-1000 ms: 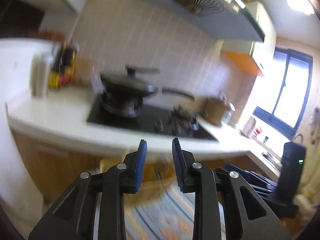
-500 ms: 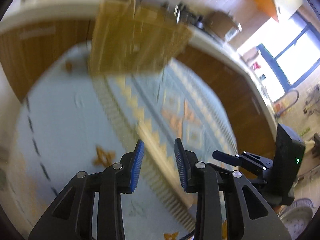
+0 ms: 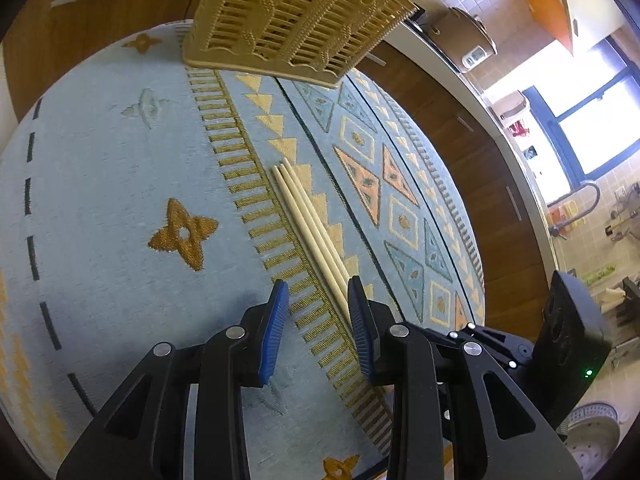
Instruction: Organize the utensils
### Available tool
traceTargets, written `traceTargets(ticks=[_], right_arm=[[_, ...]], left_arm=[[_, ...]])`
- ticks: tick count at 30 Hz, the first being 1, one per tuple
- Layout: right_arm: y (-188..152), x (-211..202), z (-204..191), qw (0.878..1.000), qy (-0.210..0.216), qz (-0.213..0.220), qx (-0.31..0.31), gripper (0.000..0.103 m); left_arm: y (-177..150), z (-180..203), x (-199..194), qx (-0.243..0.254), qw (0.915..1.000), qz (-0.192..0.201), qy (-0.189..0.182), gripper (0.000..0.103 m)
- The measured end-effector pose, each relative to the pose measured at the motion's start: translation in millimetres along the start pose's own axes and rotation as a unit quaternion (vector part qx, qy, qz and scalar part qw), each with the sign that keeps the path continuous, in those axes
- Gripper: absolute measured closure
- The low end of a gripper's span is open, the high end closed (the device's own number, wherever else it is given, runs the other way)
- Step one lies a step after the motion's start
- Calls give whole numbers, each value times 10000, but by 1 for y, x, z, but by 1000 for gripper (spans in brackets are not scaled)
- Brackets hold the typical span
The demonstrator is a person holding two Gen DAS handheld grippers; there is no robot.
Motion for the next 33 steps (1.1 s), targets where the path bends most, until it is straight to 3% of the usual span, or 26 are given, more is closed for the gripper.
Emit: traceTargets(ticks=[9,18,21,24,27,30,33], right_arm=[[0,2,-5,9989,-414,-87,-214,78],[1,7,-9,9978,-454,-397,-270,78],[-7,4,-10,9957,-695,-370,-498,78],[-7,3,-12,9970,-590,-302,-399,78],[-3,-1,-20,9992,-119,-203,-318,78],[5,-9,-15,9989,-377,14,-277,78],[7,-1,-7,9987,-430,-159,-204,83]], left_arm=[[5,-6,-4,-208,9997,42,-81,74],[3,-3,-11,-226,9995,84,-183,74],[1,-9,-14,-301,9993,124,-193,74],[3,-19,-17,-447,9986,191,-217,74],[1,-22,-17,-459,9984,161,-274,74],[0,-21,-18,-423,9987,149,-248,74],[0,-20,-18,-431,9985,156,-293,74]])
Point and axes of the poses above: each gripper's, at about its wrist camera, not at the fingertips, and x roughly the way its jaws point, z to its right, y to its top, the point moved 9 cm from there along x, roughly the way its jaws point, and after that the axes turned 11 degrees about -z, right-handed, at the moved point
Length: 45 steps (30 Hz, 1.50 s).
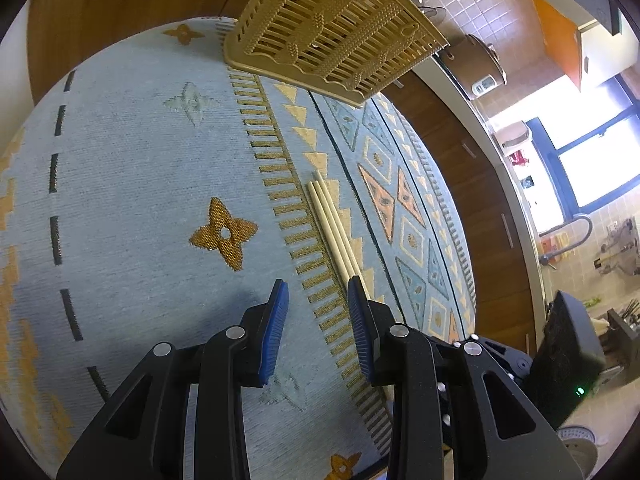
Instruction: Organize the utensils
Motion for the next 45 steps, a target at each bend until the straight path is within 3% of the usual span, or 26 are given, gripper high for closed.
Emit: traceTargets(ticks=[10,14,15,16,17,21,24,29,30,34,35,36,37,38,39,41,42,45], right_arm=[[2,8,-1,9999,-113,-83,-39,84],[5,10,-7,9986,-490,-22,-218,84],[6,10,-6,9986,-504,6,-187,85],[5,9,-4,9986,-516,17,-145,96],[5,8,0,9984,-555,27,-64,99],[-1,4,33,9976,-520,73,448,99],[-8,-2,58,9959,-230,113,870,99],[-15,-5,80,9945,-171,122,1030,99],[-16,-4,82,9946,-148,94,1022,99],[-17,-5,82,9959,-140,118,890,99],[-17,-4,82,9961,-152,123,865,99],[-17,-4,83,9962,-157,122,845,99],[-20,-6,80,9962,-153,122,843,98],[-20,-6,80,9963,-130,118,845,98],[-19,-5,79,9963,-113,116,850,98],[-18,-5,80,9964,-89,116,841,98],[-18,-5,81,9964,-93,122,834,98],[-17,-5,80,9965,-126,150,819,98]], left_arm=[[1,-2,4,-3,9999,-35,-143,74],[1,-4,3,-35,9999,-19,-141,74],[1,-3,3,-44,9999,-11,-153,72],[2,-2,4,-37,9998,-2,-177,67],[2,-1,4,-25,9998,-4,-188,64],[5,11,11,74,9999,-26,-143,60],[7,22,23,197,9998,-40,49,60],[5,42,52,390,9971,-125,642,56],[4,45,54,453,9963,-96,728,50],[-2,58,64,928,9855,-47,1419,46],[-4,60,65,1008,9825,-24,1566,47],[-5,60,66,1094,9772,30,1820,55],[-6,58,66,1187,9700,82,2121,74],[-6,56,66,1282,9638,99,2337,85],[-4,52,63,1336,9610,118,2420,87],[-2,47,58,1290,9674,32,2179,93],[1,41,53,1218,9712,-27,2050,103],[7,23,43,1043,9788,-189,1753,103]])
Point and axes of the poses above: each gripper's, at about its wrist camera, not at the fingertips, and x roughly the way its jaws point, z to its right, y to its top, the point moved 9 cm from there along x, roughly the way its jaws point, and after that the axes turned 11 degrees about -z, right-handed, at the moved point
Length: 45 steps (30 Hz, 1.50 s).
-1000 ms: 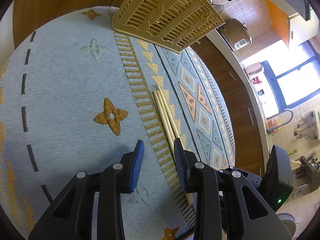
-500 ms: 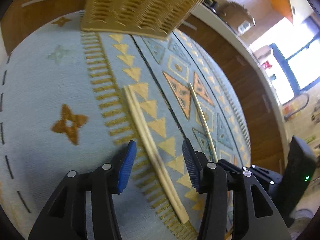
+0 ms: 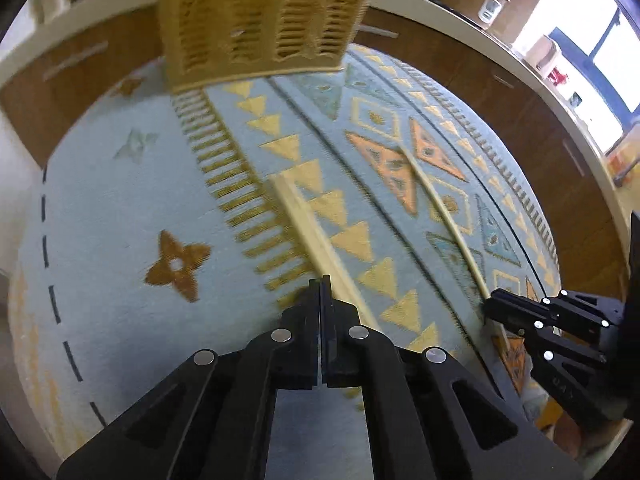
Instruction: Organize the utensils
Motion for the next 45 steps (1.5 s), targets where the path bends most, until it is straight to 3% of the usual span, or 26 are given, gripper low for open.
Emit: traceTargets(ticks=[4,9,11,12,13,17,23,25,26,32,37,41,45], right_arm=[[1,0,0,10000,27,17,21,98],[2,0,0,10000,69,15,30,98],[1,0,1,9999,113,10,42,98],[2,0,2,9999,150,5,58,98],[1,0,3,9997,230,-5,93,98],[-2,-1,4,9995,307,-11,98,98],[-8,-2,0,9998,81,-7,-181,98],[-9,-2,-1,9998,9,12,-215,98],[-9,-2,-1,9998,-8,20,-220,98],[-4,-2,-2,9998,187,76,-43,98],[3,-1,-4,9998,184,85,49,98],[5,5,-4,9999,95,-16,79,98],[6,7,-6,9998,-42,-159,-81,97]], left_arm=[[-5,-16,-7,-67,9998,-55,-182,103],[-5,-14,-11,-292,9942,-126,-1023,103],[-2,-4,-13,-343,9930,-70,-1132,90],[-1,1,-12,-387,9929,-32,-1127,69],[1,5,-12,-410,9928,11,-1122,58],[4,23,0,-406,9953,27,-875,58],[8,39,5,-175,9977,374,538,63],[6,38,6,-31,9939,426,1019,89],[6,34,6,-7,9935,443,1045,89],[6,13,2,81,9994,203,261,93],[7,-20,-13,-161,9995,202,154,93],[7,-49,-15,-384,9984,39,402,93],[12,-51,-12,-198,9986,-114,484,91]])
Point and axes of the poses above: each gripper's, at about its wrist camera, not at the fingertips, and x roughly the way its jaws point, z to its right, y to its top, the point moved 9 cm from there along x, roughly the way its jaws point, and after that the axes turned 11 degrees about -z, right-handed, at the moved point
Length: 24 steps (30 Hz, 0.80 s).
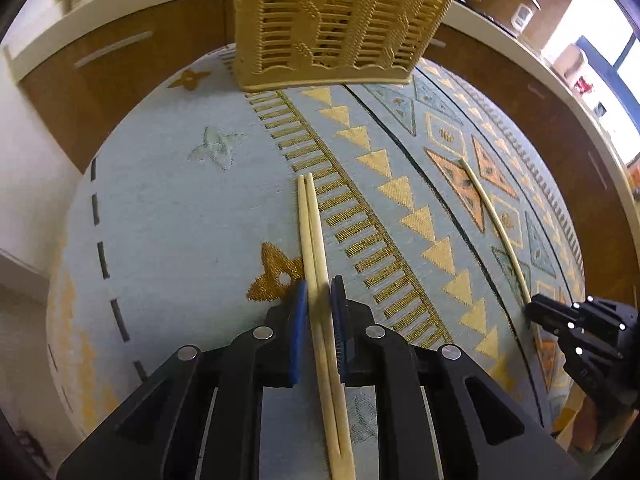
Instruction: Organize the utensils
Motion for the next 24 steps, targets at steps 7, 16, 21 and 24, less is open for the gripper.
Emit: traceTargets(ticks=[7,16,21,24], right_arm=[[24,-6,3,9995,282,-72,-97,58],[100,1,20,9987,279,-414,-64,68],[113,21,16,9961,388,-779,-118,72],[117,26,15,9963,146,-817,-210,77]], left_arm=[[21,-4,-6,-16,9997,-58,-254,86],[44,-6,9,-56,9970,-549,-547,85],[42,-2,10,176,9965,-680,-461,85],[43,-2,11,184,9959,-754,-469,85]])
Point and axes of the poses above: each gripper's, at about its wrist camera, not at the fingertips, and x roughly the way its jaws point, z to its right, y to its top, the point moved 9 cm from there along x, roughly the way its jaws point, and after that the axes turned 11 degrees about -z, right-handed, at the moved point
